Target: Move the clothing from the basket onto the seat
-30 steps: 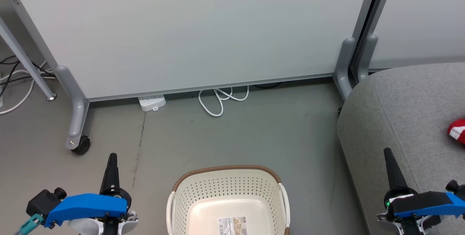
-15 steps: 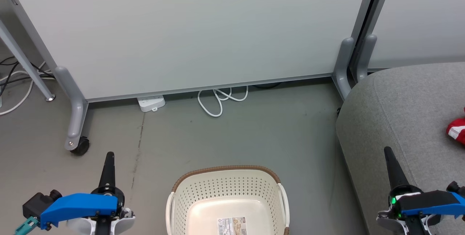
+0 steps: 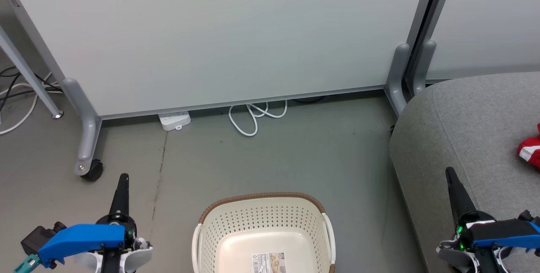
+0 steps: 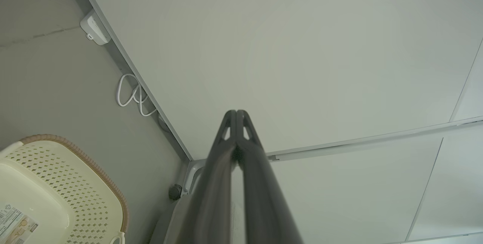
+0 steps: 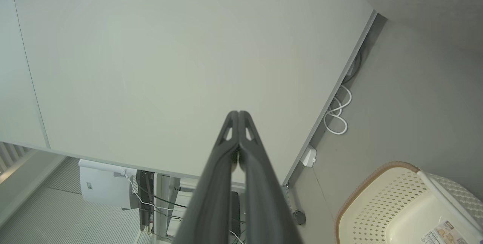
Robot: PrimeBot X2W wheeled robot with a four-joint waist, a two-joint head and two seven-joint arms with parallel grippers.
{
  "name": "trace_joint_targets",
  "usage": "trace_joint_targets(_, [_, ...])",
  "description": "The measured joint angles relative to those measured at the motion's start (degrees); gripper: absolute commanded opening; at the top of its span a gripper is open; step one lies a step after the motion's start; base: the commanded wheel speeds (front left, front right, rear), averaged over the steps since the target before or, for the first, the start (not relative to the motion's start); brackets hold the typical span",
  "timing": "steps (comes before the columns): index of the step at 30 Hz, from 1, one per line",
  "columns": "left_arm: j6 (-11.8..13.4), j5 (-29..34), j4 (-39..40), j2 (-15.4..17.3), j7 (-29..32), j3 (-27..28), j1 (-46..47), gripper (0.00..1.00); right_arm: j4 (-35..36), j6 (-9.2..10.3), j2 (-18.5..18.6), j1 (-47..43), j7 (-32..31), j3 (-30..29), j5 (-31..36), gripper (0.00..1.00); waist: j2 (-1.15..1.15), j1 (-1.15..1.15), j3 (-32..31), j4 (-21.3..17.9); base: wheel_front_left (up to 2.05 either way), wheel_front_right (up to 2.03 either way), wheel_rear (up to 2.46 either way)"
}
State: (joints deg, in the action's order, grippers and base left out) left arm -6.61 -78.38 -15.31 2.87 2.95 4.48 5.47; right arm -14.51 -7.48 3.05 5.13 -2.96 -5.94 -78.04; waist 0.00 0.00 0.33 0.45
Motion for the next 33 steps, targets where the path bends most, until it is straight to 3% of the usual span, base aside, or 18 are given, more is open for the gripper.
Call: trace_joint_targets(33, [-0.6, -13.6, 1.1, 0.0, 3.5, 2.0, 0.5, 0.00, 0.4, 0.01, -0.1, 0.6, -3.5, -0.6, -14.0, 0.00, 0.00, 0.00, -0.2, -0.4, 0.00, 0.00, 0.00])
